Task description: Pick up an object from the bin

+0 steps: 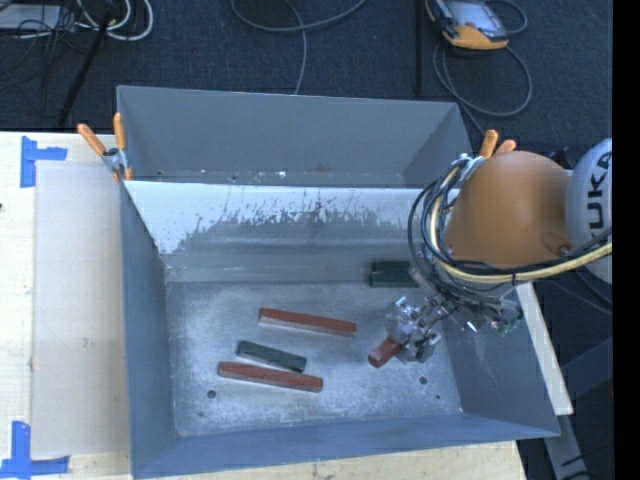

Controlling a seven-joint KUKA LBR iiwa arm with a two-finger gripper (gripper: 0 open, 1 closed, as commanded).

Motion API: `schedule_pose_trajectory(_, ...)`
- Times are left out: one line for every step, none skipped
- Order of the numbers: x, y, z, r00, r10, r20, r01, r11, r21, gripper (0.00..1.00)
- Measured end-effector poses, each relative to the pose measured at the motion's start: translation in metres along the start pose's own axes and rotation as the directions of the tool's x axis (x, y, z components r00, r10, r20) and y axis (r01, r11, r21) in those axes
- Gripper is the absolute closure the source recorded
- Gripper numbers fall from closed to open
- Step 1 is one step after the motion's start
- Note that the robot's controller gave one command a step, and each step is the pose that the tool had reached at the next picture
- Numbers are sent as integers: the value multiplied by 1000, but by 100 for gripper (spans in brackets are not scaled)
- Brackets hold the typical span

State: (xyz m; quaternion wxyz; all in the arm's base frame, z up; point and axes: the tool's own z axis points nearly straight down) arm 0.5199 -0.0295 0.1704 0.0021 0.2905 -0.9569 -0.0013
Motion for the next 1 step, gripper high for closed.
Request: schedule_pose_trajectory(10,-3,-80,1000,-19,10,18,1000,9,100)
